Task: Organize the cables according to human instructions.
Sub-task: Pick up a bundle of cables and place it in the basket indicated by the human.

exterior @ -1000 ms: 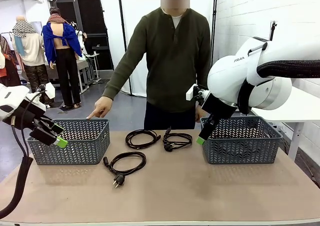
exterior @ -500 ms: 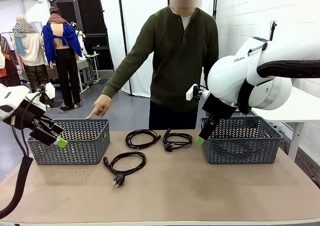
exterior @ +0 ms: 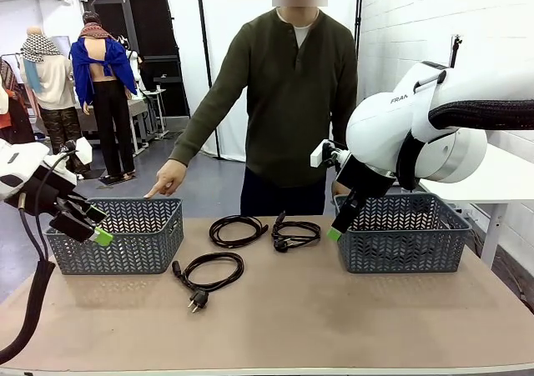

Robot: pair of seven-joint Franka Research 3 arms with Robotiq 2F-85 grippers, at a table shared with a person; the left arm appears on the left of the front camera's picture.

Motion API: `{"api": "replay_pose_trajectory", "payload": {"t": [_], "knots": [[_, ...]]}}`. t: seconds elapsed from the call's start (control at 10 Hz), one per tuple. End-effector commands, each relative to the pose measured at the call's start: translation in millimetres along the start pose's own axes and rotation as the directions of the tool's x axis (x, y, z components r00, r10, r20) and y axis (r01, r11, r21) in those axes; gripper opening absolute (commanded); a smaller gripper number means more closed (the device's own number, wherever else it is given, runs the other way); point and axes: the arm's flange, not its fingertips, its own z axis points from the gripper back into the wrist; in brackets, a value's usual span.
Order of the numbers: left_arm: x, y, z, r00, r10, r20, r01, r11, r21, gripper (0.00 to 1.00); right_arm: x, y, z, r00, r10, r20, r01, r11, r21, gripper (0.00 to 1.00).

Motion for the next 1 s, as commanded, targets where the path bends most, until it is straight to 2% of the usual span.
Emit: {"api": "replay_pose_trajectory", "payload": {"t": [0.0,0.2,0.4,0.6,0.9], "knots": [[9.1,3.5,-3.2,0.995,-0.085,-0.047,0.084,0.996,-0.011,1.00,1.1,-0.6,0.7,1.000,-0.003,0.002,0.003,1.000,-0.007,1.00],[37.5,14.9,-14.3,0.952,-0.259,-0.161,0.253,0.966,-0.055,1.00,1.1,-0.6,0.7,1.000,-0.003,0.002,0.003,1.000,-0.007,1.00],[64.3,25.2,-32.6,0.890,-0.387,-0.243,0.361,0.921,-0.148,1.00,1.1,-0.6,0.7,1.000,-0.003,0.002,0.003,1.000,-0.007,1.00],[83.1,34.5,-59.6,0.795,-0.519,-0.313,0.457,0.853,-0.253,1.00,1.1,-0.6,0.7,1.000,-0.003,0.002,0.003,1.000,-0.007,1.00],[100.8,36.7,-103.5,0.653,-0.673,-0.347,0.555,0.737,-0.385,1.00,1.1,-0.6,0.7,1.000,-0.003,0.002,0.003,1.000,-0.007,1.00]]}}
